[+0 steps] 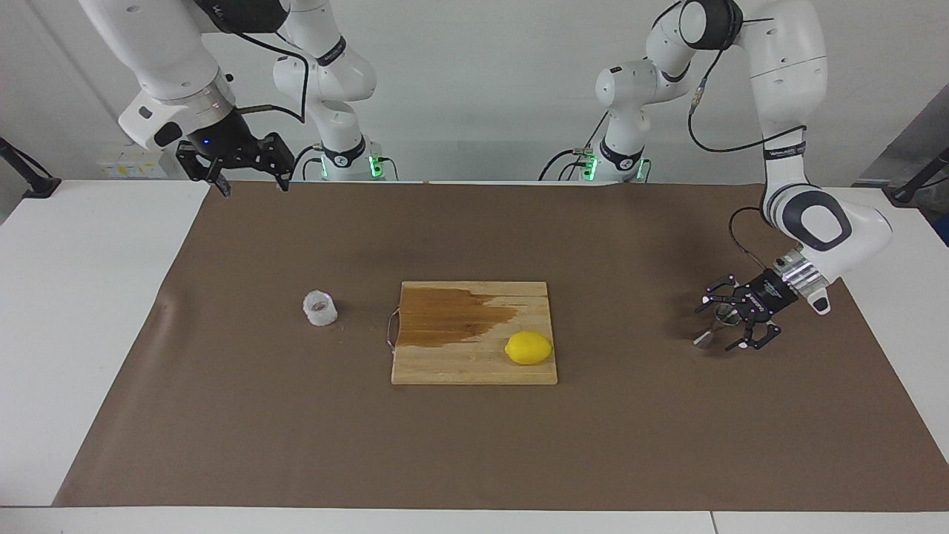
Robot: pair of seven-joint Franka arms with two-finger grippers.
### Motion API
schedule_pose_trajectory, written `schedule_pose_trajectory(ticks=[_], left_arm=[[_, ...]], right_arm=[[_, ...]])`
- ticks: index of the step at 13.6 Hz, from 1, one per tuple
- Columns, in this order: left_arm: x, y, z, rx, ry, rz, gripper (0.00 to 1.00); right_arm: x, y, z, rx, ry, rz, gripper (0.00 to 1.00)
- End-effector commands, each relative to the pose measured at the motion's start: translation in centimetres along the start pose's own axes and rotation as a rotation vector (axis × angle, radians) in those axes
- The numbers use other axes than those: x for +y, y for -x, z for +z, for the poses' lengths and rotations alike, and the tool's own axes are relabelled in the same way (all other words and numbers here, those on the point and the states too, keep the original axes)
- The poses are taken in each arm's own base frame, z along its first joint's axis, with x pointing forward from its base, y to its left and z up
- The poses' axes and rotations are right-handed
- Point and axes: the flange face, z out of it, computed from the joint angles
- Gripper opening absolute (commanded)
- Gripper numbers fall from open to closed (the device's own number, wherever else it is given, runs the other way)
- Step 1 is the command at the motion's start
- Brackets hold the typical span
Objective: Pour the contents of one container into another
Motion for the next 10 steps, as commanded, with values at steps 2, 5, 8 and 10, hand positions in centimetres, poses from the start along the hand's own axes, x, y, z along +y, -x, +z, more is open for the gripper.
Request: schedule_pose_trajectory(ticks=[2,5,8,10], left_arm=[[-1.3,-0.1,-0.5,-0.016,0.034,-0.004,1.00],[-1.2,-0.1,-0.9,-0.031,0.046,-0.017,0.61],[-1.2,0.9,-2.2,-0.037,0.070,-0.006,0.04],[-1.3,1.6,-2.8,-0.030,0.094,0.004,0.00]], right_arm=[[1.8,-0.3,0.9,0.082,-0.004,-0.348,1.00],[3.4,-0.5,2.5,0.099,0.009,-0.559,1.00],[7.4,-0.8,5.2,0.185,-0.053,-0.801,1.00],[8.3,-1.3,6.9,0.201,-0.081,-0.904,1.00]])
